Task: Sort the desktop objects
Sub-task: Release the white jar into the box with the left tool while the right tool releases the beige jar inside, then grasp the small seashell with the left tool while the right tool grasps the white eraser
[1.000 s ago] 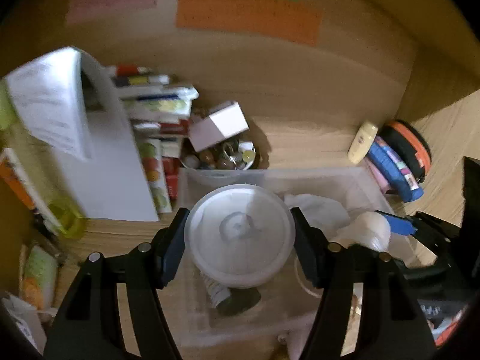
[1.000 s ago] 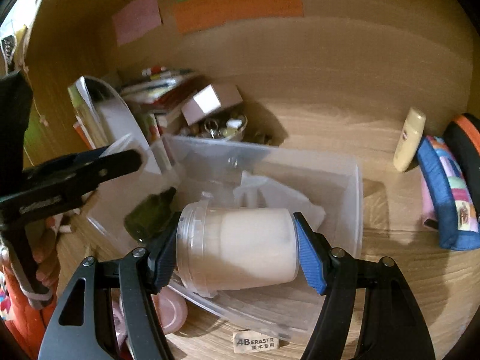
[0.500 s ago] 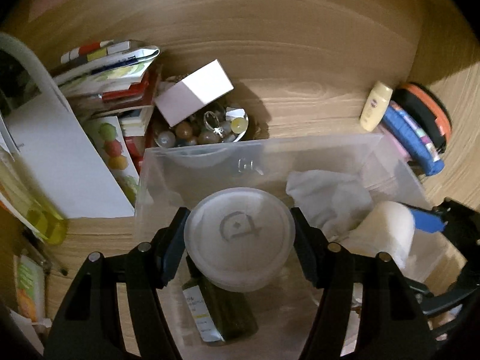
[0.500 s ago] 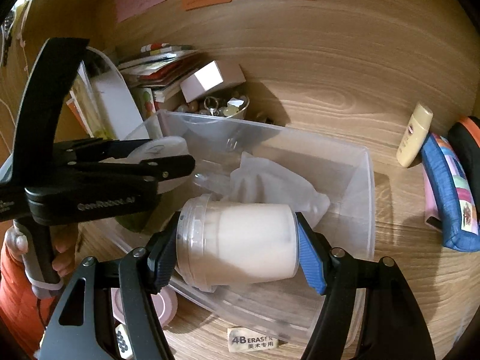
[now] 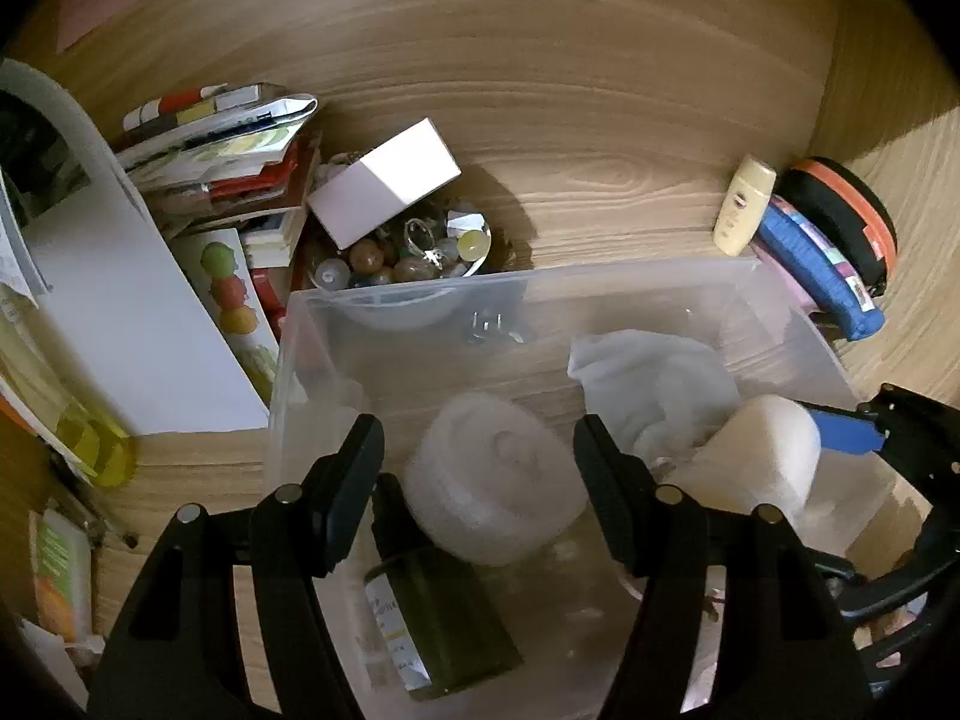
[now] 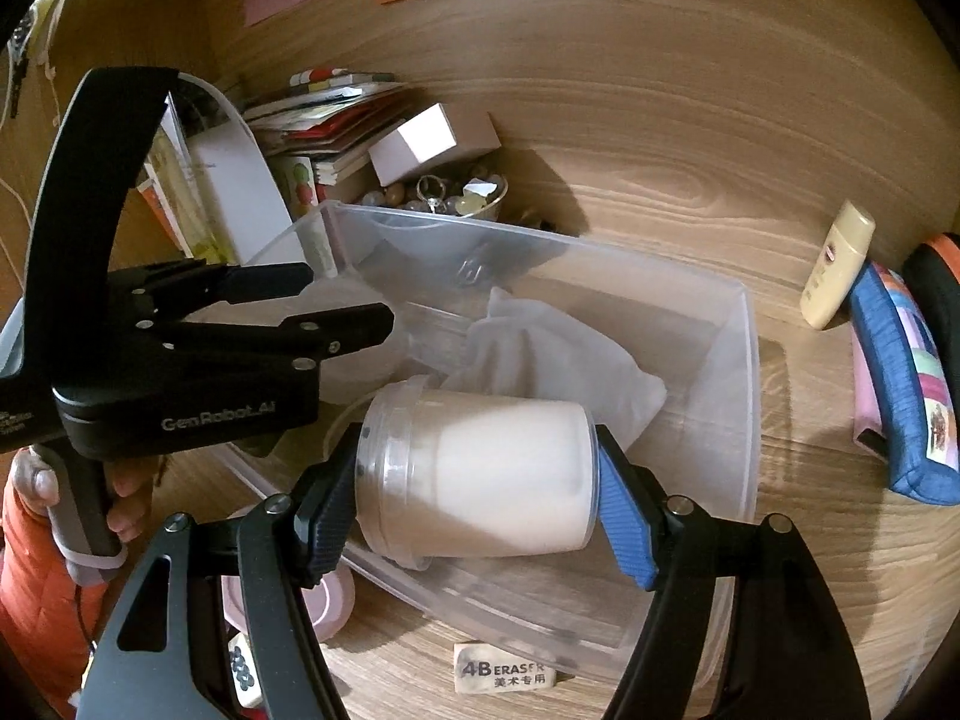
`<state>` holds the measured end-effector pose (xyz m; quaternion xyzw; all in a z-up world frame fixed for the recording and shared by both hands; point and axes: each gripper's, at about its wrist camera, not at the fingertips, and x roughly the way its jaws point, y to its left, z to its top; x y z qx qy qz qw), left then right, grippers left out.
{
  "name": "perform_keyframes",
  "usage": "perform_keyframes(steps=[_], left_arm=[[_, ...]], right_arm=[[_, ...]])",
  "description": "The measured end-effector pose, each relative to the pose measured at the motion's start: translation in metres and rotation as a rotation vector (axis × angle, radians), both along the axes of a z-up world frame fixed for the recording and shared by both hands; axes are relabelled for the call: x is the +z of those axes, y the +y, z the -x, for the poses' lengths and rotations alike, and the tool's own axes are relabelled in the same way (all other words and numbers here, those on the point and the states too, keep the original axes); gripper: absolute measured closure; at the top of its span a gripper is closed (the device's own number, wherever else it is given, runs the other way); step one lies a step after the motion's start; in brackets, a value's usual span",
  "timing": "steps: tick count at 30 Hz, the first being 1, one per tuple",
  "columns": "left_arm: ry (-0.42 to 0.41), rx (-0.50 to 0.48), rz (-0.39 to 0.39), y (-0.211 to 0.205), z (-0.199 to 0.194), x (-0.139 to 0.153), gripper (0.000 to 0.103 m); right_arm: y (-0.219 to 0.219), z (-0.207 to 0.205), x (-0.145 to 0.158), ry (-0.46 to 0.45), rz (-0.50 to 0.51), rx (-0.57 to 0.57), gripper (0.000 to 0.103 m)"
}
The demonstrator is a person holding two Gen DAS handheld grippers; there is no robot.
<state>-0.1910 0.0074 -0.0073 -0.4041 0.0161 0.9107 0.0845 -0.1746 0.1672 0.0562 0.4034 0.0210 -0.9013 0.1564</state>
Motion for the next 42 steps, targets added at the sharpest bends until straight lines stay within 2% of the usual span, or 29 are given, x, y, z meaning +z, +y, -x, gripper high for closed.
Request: perform_keyframes(steps=[4,8,11,13,20,23,29,35,37,39,42], left_arm=[[0.001,0.005,-0.019,-0.004,-0.004,0.006,0.038],[0.073,0.011,-0.043,-0.013,-0.021,0.029,0.038],[0.108,0.01,-0.051,-0.018,-0.032,0.043,0.037],[0.125,0.007,-0.058,-0.022,-0.04,0.05,0.036],[0.198,0.013,-0.049,-0.033,-0.071,0.07,0.023],[0.221,0.013,-0.044,-0.041,-0.088,0.076,0.021],[0.229,0.035,-0.005,-0.058,-0.119,0.07,0.021],[0.203,0.073,0.007,-0.076,-0.138,0.056,0.02],[0.183,0.086,0.002,-0.083,-0.142,0.049,0.019],[0.167,0.106,0.008,-0.088,-0.146,0.041,0.013],[0.135,0.127,0.018,-0.097,-0.149,0.028,0.012]], right_arm=[[-0.001,-0.003,0.003,0.011,0.014,0.01,0.033],[-0.004,-0.01,0.012,0.055,0.01,0.013,0.029],[-0.001,-0.018,0.026,0.102,0.024,0.005,0.022],[0.001,-0.022,0.034,0.122,0.039,0.0,0.022],[0.007,-0.04,0.056,0.181,0.039,-0.046,0.018],[0.012,-0.052,0.061,0.199,0.033,-0.067,0.016],[0.022,-0.074,0.063,0.213,0.017,-0.096,0.016],[0.022,-0.089,0.053,0.193,-0.019,-0.102,0.015],[0.02,-0.091,0.048,0.18,-0.034,-0.098,0.015],[0.018,-0.093,0.043,0.168,-0.052,-0.095,0.015],[0.016,-0.097,0.033,0.145,-0.072,-0.085,0.015]])
